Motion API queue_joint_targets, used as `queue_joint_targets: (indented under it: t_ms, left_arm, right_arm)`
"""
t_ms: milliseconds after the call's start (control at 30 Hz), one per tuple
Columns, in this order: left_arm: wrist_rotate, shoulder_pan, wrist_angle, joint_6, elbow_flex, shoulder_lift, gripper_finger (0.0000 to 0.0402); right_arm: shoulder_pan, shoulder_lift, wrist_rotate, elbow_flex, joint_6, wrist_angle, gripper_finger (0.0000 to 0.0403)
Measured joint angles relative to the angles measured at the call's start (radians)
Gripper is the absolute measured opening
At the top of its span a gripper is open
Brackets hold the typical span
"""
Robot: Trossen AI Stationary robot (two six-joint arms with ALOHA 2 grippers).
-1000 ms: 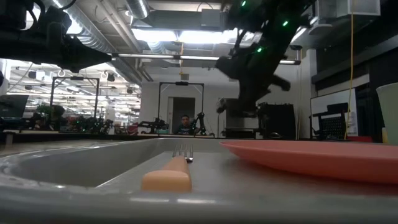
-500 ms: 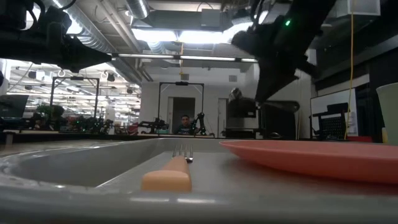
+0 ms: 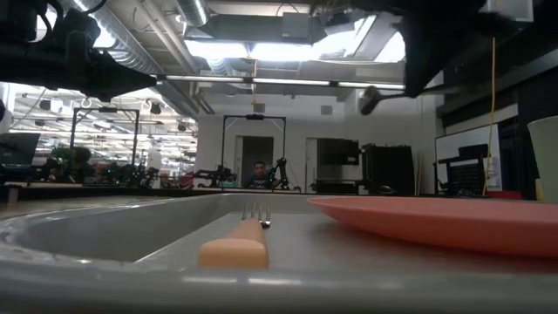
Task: Pick and place plate/cup/fork/spoon on tray
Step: Put the spoon on the right side of the pink plate on the light blue tray
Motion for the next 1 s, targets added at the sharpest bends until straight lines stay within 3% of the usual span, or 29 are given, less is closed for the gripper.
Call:
queue_joint_targets:
  t_ms: [200,600,1000]
  left_arm:
    - [0.000,0.000,0.000,0.000,0.000,0.000,0.0000]
    - [0.000,0.000,0.000,0.000,0.000,0.000,0.0000]
    - [0.000,0.000,0.000,0.000,0.000,0.000,0.0000]
  right_arm:
    - [0.057,0.074,-0.126,0.087,0.183,-0.142,0.0000]
    - [0.175,0.092,-0.371,0.095,0.422,-0.158,0.0000]
    - [0.249,0.171,-0.497,0.094,0.525,-0.160,0.0000]
